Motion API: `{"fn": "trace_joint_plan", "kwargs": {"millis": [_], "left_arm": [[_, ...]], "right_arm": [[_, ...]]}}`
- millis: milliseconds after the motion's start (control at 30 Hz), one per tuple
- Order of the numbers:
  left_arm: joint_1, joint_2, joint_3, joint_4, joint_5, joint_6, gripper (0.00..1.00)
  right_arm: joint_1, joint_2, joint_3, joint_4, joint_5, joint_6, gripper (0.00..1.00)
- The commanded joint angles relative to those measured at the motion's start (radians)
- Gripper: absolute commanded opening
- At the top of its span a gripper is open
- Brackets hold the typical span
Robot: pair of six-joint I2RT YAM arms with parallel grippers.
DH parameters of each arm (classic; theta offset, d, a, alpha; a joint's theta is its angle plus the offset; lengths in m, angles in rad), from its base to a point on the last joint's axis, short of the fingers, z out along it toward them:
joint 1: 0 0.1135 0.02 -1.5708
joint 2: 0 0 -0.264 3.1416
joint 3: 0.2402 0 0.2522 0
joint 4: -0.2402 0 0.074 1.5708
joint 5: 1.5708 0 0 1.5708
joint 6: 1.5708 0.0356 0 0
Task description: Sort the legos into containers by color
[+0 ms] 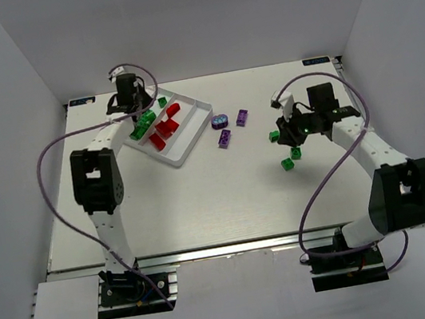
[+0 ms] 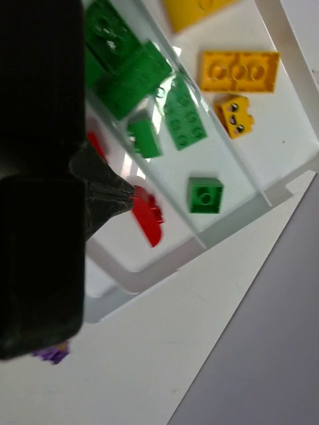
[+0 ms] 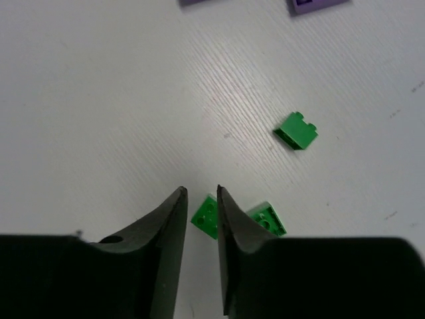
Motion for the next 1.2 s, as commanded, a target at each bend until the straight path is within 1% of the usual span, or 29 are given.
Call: {"fn": "trace_joint_plan", "kwargs": {"millis": [0,33,67,100,133,167,200,233,267,300,333,367,400,433,467,533,567,600,667,767,800,867,933,1033,1167], "left_arm": [[0.033,-0.297,-0.245,0.128,0.080,-0.033,0.00],[0.042,-0.401,-0.312,0.141,0.093,-0.036,0.00],[0.046,-0.453,-0.439,0.161,0.122,-0.039,0.00],[0.050,-0.502,-0.498,0.165,0.161,-0.041,0.14],[0.051,-0.591,-0.547,0.162,0.182,-0.041,0.26],[0.051,-0.634,-0.593,0.139,0.202,-0.039,0.37],[0.051,-0.673,-0.674,0.126,0.256,-0.038,0.44],[0.051,-0.711,-0.711,0.104,0.279,-0.030,0.51],[0.051,-0.790,-0.753,0.086,0.291,-0.021,0.54],[0.051,-0.832,-0.794,0.069,0.317,-0.021,0.55],[0.051,-0.872,-0.873,0.064,0.325,-0.022,0.56],[0.051,-0.956,-0.908,0.052,0.325,-0.021,0.59],[0.051,-0.998,-0.940,0.029,0.327,-0.019,0.59],[0.051,-1.039,-0.992,0.014,0.319,-0.016,0.61],[0.051,-1.117,-1.012,-0.009,0.311,-0.016,0.62],[0.051,-1.197,-1.072,-0.063,0.284,-0.032,0.63],[0.051,-1.234,-1.090,-0.089,0.275,-0.042,0.63],[0.051,-1.306,-1.109,-0.101,0.264,-0.055,0.64],[0.051,-1.372,-1.164,-0.129,0.238,-0.094,0.64],[0.051,-1.516,-1.245,-0.148,0.218,-0.156,0.64],[0.051,-1.517,-1.267,-0.149,0.215,-0.174,0.65],[0.051,-1.587,-1.305,-0.155,0.213,-0.222,0.65],[0.051,-1.639,-1.343,-0.174,0.198,-0.251,0.67],[0.051,-1.673,-1.354,-0.207,0.172,-0.262,0.68],[0.051,-1.673,-1.348,-0.224,0.158,-0.262,0.68]], "right_arm": [[-0.017,0.053,0.092,-0.087,0.108,-0.036,0.28],[-0.021,0.065,0.106,-0.107,0.135,-0.066,0.25],[-0.033,0.087,0.137,-0.125,0.146,-0.127,0.20],[-0.040,0.099,0.152,-0.148,0.148,-0.162,0.18],[-0.047,0.115,0.175,-0.205,0.148,-0.202,0.18],[-0.060,0.128,0.196,-0.236,0.145,-0.274,0.21],[-0.068,0.163,0.247,-0.269,0.135,-0.320,0.25],[-0.076,0.180,0.269,-0.355,0.096,-0.380,0.30],[-0.096,0.196,0.285,-0.388,0.079,-0.444,0.38],[-0.106,0.217,0.293,-0.414,0.059,-0.572,0.43],[-0.119,0.225,0.293,-0.444,0.005,-0.662,0.53],[-0.129,0.231,0.290,-0.515,-0.018,-0.757,0.78],[-0.163,0.243,0.286,-0.547,-0.041,-0.844,0.89],[-0.171,0.253,0.283,-0.575,-0.056,-0.991,0.89],[-0.177,0.263,0.286,-0.615,-0.055,-1.044,0.89],[-0.180,0.300,0.292,-0.633,-0.050,-1.130,0.89],[-0.180,0.323,0.295,-0.629,-0.046,-1.146,0.88],[-0.180,0.331,0.292,-0.617,-0.041,-1.153,0.87],[-0.180,0.349,0.287,-0.578,-0.043,-1.137,0.85],[-0.180,0.383,0.292,-0.529,-0.049,-1.127,0.83],[-0.180,0.394,0.299,-0.529,-0.049,-1.121,0.82],[-0.180,0.427,0.315,-0.531,-0.050,-1.107,0.81],[-0.180,0.444,0.333,-0.509,-0.046,-1.088,0.80],[-0.180,0.469,0.348,-0.498,-0.040,-1.063,0.79],[-0.177,0.513,0.372,-0.505,-0.040,-1.043,0.78]]}}
